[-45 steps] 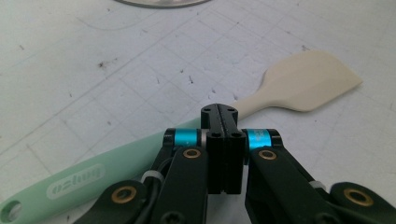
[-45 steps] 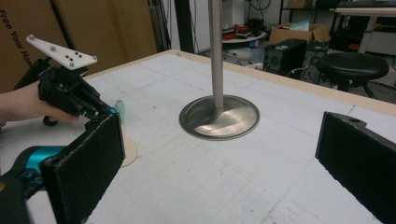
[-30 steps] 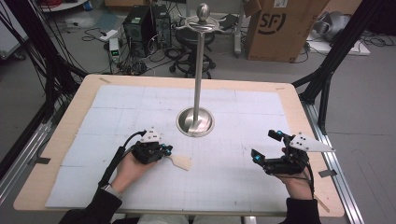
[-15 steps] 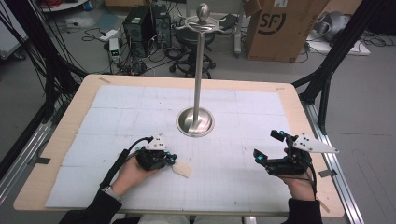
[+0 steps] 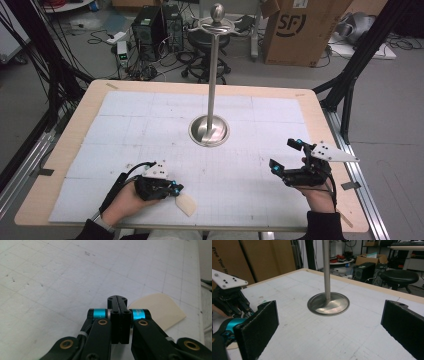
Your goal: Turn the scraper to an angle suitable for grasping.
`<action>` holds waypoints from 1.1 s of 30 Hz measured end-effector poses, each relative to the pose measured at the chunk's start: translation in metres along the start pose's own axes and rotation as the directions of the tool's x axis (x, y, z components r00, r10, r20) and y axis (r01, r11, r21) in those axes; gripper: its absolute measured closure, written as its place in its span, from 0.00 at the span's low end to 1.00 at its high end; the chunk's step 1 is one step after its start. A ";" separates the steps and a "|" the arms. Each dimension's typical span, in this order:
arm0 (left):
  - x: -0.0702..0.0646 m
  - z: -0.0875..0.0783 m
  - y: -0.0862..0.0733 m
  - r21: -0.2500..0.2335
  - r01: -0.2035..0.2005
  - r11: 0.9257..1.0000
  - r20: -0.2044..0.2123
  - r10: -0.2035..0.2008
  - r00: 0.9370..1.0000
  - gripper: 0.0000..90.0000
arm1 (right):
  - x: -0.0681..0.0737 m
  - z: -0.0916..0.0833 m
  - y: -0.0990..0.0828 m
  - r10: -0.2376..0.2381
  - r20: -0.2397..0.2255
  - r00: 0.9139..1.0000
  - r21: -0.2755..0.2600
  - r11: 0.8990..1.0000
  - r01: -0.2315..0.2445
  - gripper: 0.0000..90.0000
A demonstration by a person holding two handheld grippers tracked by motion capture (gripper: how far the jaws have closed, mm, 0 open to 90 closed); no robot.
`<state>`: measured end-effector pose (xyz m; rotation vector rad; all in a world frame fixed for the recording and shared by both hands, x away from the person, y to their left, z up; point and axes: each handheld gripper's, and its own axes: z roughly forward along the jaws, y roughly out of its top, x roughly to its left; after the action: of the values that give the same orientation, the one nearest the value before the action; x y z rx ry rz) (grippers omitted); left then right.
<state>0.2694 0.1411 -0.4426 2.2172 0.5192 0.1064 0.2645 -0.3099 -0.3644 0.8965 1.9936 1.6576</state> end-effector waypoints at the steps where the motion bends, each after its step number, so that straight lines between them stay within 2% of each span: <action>1: 0.002 -0.005 -0.001 -0.005 0.004 1.000 -0.006 -0.004 1.000 1.00 | 0.000 0.001 0.001 0.000 -0.005 1.000 -0.001 1.000 0.000 0.01; 3: 0.006 -0.016 -0.005 -0.025 0.028 0.999 -0.026 -0.029 0.999 1.00 | -0.001 0.002 0.001 -0.004 -0.005 1.000 -0.006 1.000 0.004 0.01; 4: 0.011 -0.029 -0.012 -0.037 0.046 0.998 -0.042 -0.048 0.998 1.00 | -0.002 0.002 0.001 -0.002 -0.005 1.000 -0.007 1.000 0.002 0.01; 5: 0.013 -0.035 -0.016 -0.044 0.062 0.997 -0.051 -0.064 0.997 1.00 | -0.003 0.003 0.002 -0.001 -0.004 1.000 -0.008 1.000 0.001 0.01; 6: 0.013 -0.035 -0.016 -0.044 0.062 0.997 -0.051 -0.064 0.997 1.00 | -0.003 0.004 0.002 0.004 -0.007 1.000 -0.006 1.000 -0.004 0.01; 8: 0.019 -0.045 -0.023 -0.042 0.082 0.996 -0.074 -0.085 0.994 1.00 | -0.004 0.006 0.002 0.002 -0.008 1.000 -0.006 1.000 -0.002 0.01; 9: 0.025 -0.051 -0.029 -0.041 0.108 0.993 -0.094 -0.112 0.989 1.00 | -0.004 0.007 0.002 0.003 -0.010 1.000 -0.003 1.000 -0.003 0.01; 10: 0.025 -0.051 -0.029 -0.041 0.108 0.993 -0.094 -0.112 0.989 1.00 | -0.004 0.007 0.002 0.003 -0.010 1.000 -0.003 1.000 -0.003 0.01; 12: 0.031 -0.052 -0.033 -0.030 0.129 0.991 -0.115 -0.131 0.985 1.00 | -0.004 0.010 0.002 -0.001 -0.014 1.000 -0.002 1.000 0.001 0.01; 14: 0.035 -0.047 -0.035 -0.004 0.139 0.990 -0.139 -0.138 0.981 1.00 | -0.002 0.012 0.003 -0.008 -0.021 1.000 0.002 1.000 0.008 0.01; 16: 0.036 -0.043 -0.034 -0.017 0.157 0.987 -0.129 -0.158 0.979 1.00 | -0.001 0.012 0.003 -0.007 -0.023 1.000 0.007 1.000 0.007 0.01; 22: 0.037 -0.026 -0.021 -0.032 0.137 0.990 -0.156 -0.140 0.978 1.00 | 0.000 0.010 0.002 -0.004 -0.012 1.000 0.007 1.000 0.004 0.01; 24: 0.038 -0.014 -0.012 -0.041 0.122 0.992 -0.161 -0.127 0.979 1.00 | 0.000 0.009 0.002 -0.004 -0.011 1.000 0.007 1.000 0.004 0.01; 27: 0.038 -0.006 -0.007 -0.049 0.119 0.992 -0.162 -0.125 0.979 1.00 | 0.001 0.007 0.001 -0.007 -0.007 1.000 0.009 1.000 0.007 0.01; 33: 0.032 0.016 0.009 -0.065 0.096 0.993 -0.133 -0.104 0.986 1.00 | 0.000 0.003 -0.001 -0.003 0.003 1.000 0.011 1.000 0.003 0.01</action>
<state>0.3051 0.1372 -0.4497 2.1327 0.6933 0.2182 0.2664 -0.3074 -0.3658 0.8991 2.0033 1.6442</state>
